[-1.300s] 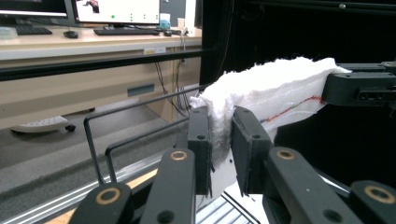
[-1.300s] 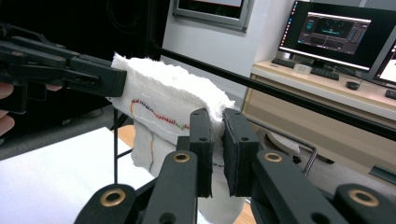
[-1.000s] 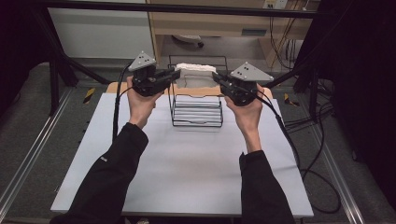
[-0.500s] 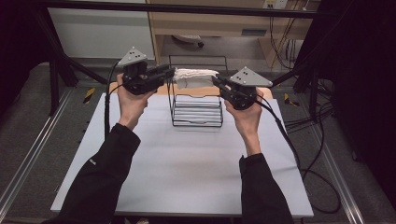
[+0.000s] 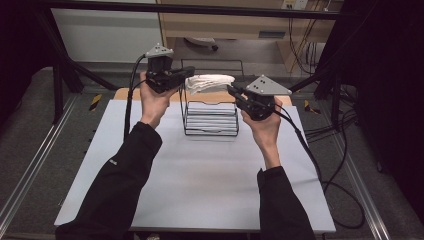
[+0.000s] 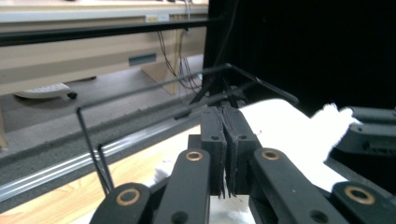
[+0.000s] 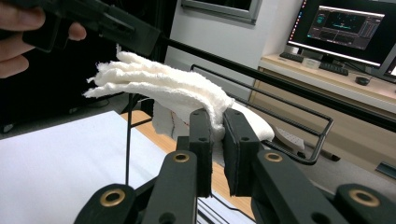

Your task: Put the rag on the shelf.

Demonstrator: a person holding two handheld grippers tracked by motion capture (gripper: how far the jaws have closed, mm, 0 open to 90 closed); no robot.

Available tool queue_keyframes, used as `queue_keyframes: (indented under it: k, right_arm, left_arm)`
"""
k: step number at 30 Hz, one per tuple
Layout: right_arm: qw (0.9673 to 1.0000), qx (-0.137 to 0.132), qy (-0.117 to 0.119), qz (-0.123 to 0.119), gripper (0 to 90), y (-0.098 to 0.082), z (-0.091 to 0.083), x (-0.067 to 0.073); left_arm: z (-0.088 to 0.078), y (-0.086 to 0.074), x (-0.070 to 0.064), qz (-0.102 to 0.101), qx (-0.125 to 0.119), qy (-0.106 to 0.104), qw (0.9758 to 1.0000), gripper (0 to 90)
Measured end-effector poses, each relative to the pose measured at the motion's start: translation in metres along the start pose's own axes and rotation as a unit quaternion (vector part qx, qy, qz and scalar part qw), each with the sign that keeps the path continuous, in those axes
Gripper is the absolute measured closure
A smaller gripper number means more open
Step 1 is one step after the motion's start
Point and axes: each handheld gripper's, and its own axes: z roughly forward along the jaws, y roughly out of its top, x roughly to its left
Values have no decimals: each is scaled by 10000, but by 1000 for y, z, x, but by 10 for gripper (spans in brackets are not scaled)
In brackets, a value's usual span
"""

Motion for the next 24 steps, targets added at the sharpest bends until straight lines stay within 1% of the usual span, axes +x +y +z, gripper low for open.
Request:
queue_keyframes:
  k: [2,3,4,6,9,15,16,17,20,23,24]
  right_arm:
    - [10000,11,16,-11,827,-1,0,0]
    - [10000,13,21,-20,826,-1,0,0]
    - [10000,26,36,-24,824,-2,-1,1]
    - [10000,56,42,-43,820,-3,-1,1]
    - [9999,114,68,-54,814,-4,-1,1]
    - [9997,187,129,-65,784,-4,-3,2]
    - [9997,180,143,-53,774,-4,-4,2]
    - [9997,165,163,-41,761,-4,-5,2]
    - [9996,164,246,-10,706,-3,-8,3]
    - [9993,75,344,84,665,-1,-13,4]
    - [9994,46,332,121,665,0,-15,3]
  left_arm:
    - [0,-4,-2,8,55,-85,9999,875]
    - [-1,-7,-3,49,72,-104,9999,879]
    - [-1,-9,-4,111,82,-79,9999,880]
    - [-1,-15,-6,117,157,-140,9997,883]
    - [1,-21,-6,114,205,-198,9995,887]
    - [4,-27,-4,73,232,-195,9995,890]
    - [4,-27,-4,81,218,-161,9996,890]
    - [5,-27,-4,64,233,-178,9995,891]
    - [7,-28,-4,122,237,-102,9996,892]
    - [9,-30,-3,89,264,-88,9996,893]
    - [10,-31,-2,78,272,-79,9996,893]
